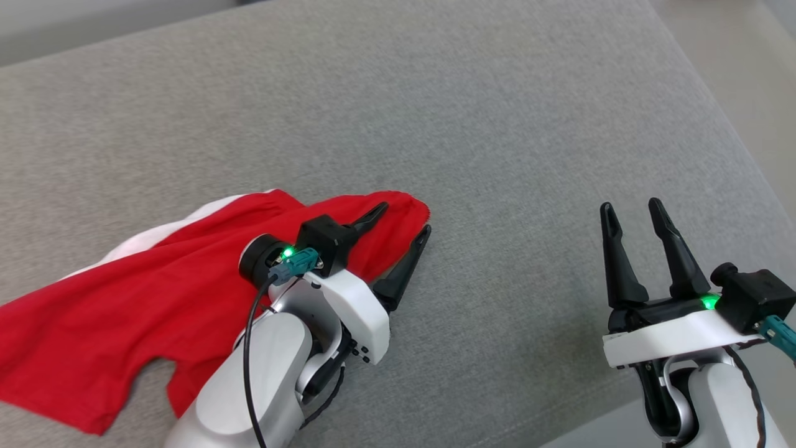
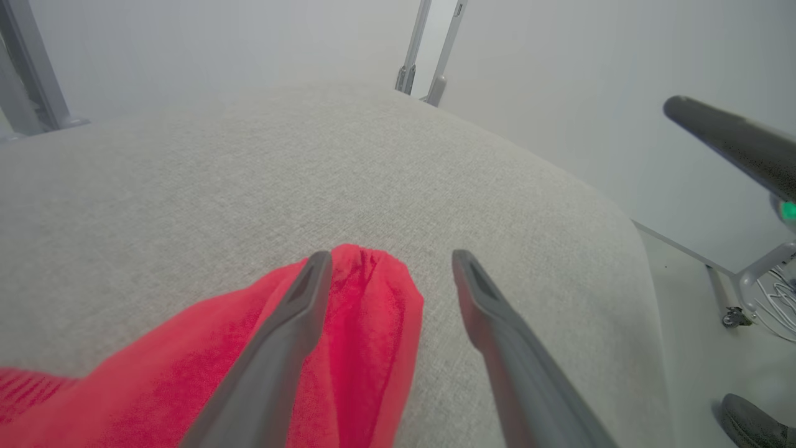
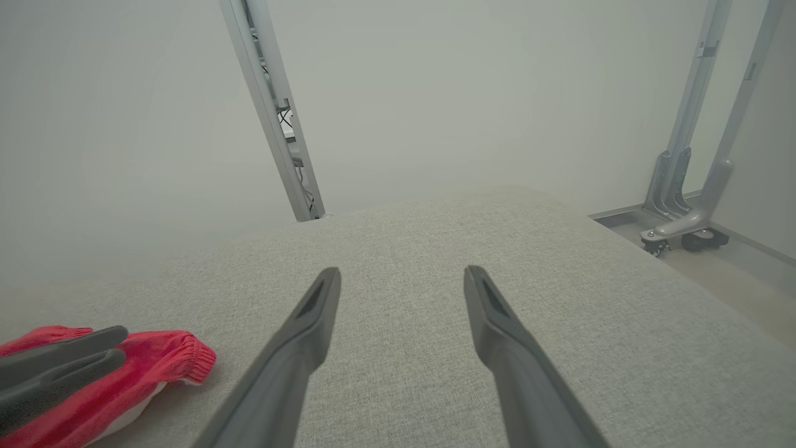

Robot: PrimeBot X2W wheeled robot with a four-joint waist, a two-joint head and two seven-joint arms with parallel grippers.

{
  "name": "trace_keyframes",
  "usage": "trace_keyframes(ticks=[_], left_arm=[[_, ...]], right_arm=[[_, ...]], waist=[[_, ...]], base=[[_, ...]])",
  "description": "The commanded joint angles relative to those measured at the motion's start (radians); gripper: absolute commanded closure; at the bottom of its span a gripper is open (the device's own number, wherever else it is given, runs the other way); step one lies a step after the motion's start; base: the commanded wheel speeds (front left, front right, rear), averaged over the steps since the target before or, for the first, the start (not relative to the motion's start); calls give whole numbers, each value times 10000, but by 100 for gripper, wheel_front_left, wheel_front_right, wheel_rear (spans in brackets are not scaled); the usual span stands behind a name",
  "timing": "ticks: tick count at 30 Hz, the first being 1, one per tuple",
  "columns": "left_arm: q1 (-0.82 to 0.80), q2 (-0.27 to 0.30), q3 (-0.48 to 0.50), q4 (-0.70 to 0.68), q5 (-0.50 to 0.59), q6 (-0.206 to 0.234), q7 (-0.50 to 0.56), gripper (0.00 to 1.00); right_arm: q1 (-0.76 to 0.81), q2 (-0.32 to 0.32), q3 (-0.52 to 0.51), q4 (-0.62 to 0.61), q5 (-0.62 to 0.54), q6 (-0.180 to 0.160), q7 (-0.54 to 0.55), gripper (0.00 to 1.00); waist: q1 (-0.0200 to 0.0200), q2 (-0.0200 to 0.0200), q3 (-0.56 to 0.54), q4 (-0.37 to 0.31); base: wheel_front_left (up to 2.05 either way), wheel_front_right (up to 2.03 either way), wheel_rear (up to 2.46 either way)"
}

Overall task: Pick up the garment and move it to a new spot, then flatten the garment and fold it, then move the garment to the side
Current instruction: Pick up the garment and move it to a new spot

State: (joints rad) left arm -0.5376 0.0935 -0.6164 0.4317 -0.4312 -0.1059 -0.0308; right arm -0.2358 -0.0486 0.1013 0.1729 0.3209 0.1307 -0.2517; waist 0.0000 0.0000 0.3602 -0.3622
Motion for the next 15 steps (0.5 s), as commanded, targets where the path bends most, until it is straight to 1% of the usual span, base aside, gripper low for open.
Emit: trace_keyframes(ticks=[1, 2, 4, 7, 12, 13, 15], left_arm=[[146, 25, 16, -149, -104, -72, -145, 0], [273, 36, 54, -248, -195, -56, -234, 0], [459, 115, 278, -506, -324, 155, -460, 0], [802, 269, 743, -888, -475, 581, -880, 0], [1392, 742, 1688, -1356, -755, 1282, -1508, 0], [1392, 742, 1688, -1356, -755, 1282, -1508, 0], [1661, 980, 2084, -1468, -876, 1552, -1654, 0]], right_arm=[[21, -40, -103, 27, -96, 1, -74, 0], [59, -40, -164, 46, -160, 1, -52, 0], [121, -42, -272, 49, -295, 1, 31, 0], [188, -42, -468, -52, -492, 1, 178, 0], [365, -42, -710, -255, -756, 1, 498, 0], [365, -42, -710, -255, -756, 1, 498, 0], [459, -43, -774, -347, -865, 1, 622, 0]], waist=[[0, 0, -402, 410], [0, 0, -550, 550], [0, 0, -811, 821], [0, 0, -1140, 1257], [0, 0, -1627, 1939], [0, 0, -1627, 1939], [0, 0, -1792, 2165]], base=[[0, 0, 0], [0, 0, 0], [0, 0, 0], [0, 0, 0], [0, 0, 0], [0, 0, 0], [0, 0, 0]])
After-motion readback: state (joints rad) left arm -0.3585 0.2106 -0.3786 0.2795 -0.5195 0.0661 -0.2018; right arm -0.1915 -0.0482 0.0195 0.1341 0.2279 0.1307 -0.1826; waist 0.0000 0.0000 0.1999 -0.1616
